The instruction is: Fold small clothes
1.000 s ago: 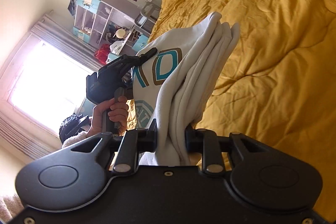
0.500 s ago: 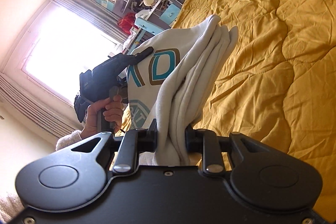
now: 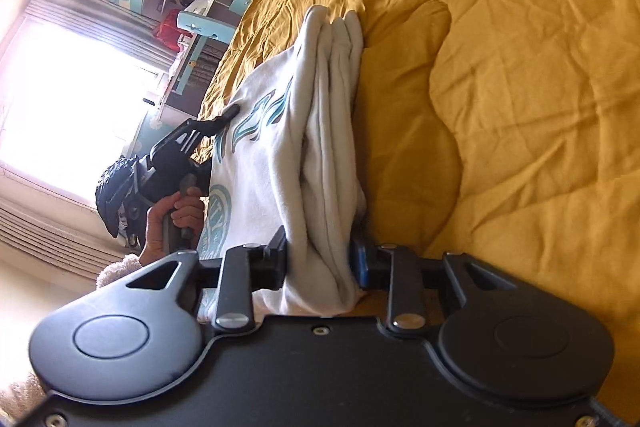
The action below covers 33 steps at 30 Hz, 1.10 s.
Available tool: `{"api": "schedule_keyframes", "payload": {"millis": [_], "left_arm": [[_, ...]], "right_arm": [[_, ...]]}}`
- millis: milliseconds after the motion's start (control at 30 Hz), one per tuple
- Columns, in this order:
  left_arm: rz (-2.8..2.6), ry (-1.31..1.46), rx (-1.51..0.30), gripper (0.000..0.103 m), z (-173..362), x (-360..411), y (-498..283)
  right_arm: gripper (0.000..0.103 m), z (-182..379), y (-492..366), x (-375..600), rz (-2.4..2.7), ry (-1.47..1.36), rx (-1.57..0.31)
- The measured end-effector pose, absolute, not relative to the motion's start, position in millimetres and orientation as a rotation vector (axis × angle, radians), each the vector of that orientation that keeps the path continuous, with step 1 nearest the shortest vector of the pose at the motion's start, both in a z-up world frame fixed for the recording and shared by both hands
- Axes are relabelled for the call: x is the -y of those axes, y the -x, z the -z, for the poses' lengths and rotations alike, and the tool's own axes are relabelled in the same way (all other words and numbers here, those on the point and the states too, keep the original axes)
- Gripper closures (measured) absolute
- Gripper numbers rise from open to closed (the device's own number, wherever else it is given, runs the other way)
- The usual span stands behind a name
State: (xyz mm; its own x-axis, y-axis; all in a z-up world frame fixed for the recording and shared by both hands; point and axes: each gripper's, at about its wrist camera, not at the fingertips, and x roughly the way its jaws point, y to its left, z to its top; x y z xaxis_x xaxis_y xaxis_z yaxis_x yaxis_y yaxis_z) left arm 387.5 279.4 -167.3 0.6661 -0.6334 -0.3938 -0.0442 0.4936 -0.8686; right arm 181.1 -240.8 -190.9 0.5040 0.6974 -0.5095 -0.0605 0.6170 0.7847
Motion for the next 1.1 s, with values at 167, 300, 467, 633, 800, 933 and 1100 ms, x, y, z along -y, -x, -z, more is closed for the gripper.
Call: {"api": "schedule_keyframes", "payload": {"millis": [167, 300, 467, 633, 800, 933, 1100], "left_arm": [[0.528, 0.934, -0.719, 0.070, 110, -285, -338], [0.696, 0.887, -0.741, 0.066, 95, -236, -276], [0.774, 0.871, -0.855, 0.066, 127, -185, -212], [0.776, 0.788, -0.865, 0.066, 148, -174, -195], [0.777, 0.672, -0.865, 0.065, 153, -159, -183], [0.776, 0.698, -0.871, 0.065, 156, -155, -191], [0.786, 0.889, -0.820, 0.065, 137, -191, -201]], "right_arm": [[0.067, 142, -170, 244, -0.451, -0.643, -0.772], [0.067, 111, -199, 219, -0.478, -0.550, -0.613], [0.067, 112, -273, 185, -0.387, -0.393, -0.561], [0.073, 141, -331, 165, -0.316, -0.268, -0.674], [0.097, 145, -328, 165, -0.257, -0.272, -0.669], [0.094, 163, -332, 169, -0.247, -0.281, -0.723], [0.077, 144, -316, 178, -0.254, -0.350, -0.675]]}}
